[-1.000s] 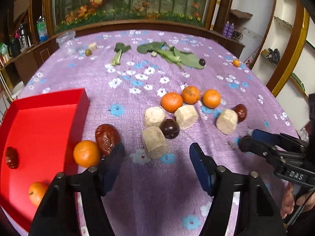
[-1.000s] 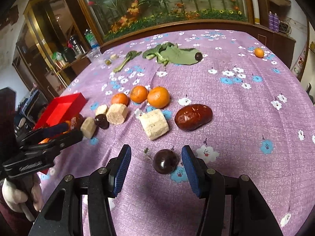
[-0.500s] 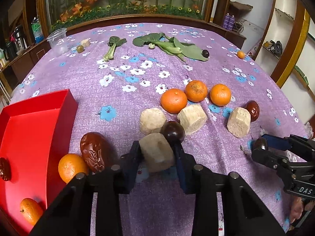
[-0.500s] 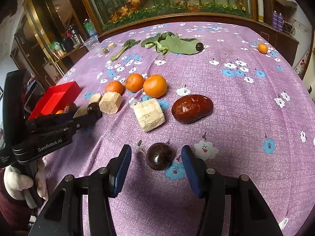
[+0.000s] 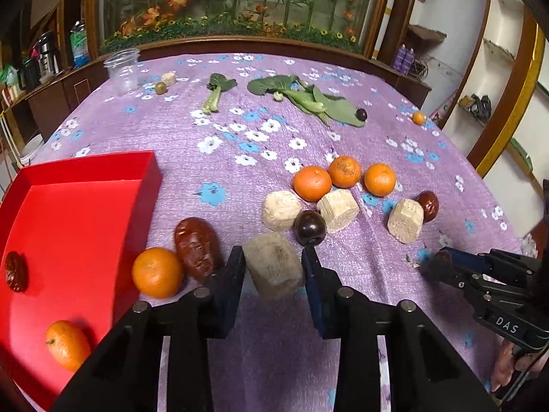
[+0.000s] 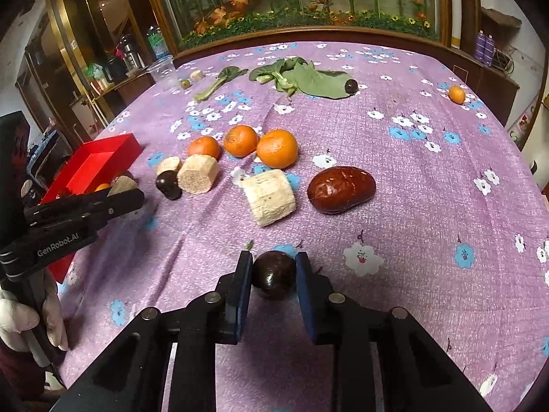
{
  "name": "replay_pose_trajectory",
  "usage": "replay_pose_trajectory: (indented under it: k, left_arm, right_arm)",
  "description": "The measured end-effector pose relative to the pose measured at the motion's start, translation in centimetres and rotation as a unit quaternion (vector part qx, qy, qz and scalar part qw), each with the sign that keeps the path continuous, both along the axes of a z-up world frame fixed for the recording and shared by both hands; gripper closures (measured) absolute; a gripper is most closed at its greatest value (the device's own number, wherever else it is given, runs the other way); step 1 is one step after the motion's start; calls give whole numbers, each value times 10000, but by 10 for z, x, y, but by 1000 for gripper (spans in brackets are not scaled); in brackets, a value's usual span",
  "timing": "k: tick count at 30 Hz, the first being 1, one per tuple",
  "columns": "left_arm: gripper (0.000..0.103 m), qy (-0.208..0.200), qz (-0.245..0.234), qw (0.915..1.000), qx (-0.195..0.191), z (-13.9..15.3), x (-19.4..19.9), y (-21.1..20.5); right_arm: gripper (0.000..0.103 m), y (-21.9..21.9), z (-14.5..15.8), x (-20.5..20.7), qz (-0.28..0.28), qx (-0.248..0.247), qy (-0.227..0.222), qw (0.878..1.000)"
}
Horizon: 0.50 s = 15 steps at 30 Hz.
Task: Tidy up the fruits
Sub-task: 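Carry the root chunk and plum into the red tray and open both tools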
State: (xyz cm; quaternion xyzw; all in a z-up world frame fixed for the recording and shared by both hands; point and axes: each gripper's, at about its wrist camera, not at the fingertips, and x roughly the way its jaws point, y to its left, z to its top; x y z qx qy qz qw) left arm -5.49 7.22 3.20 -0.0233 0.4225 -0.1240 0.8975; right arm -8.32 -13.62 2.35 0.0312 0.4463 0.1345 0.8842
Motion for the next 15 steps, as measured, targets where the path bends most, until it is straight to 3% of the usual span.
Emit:
replay_pose_trajectory:
  k: [6,15]
  left_arm:
    - [70,-205,369,9988,-257,20,-18,35]
    - [70,-593,1276,9898,-212,44,-44,109]
  right_arm:
    - [76,11,18,-11,150,71,-218,9996]
    - [76,58,34,-20,655,138,-352,9971]
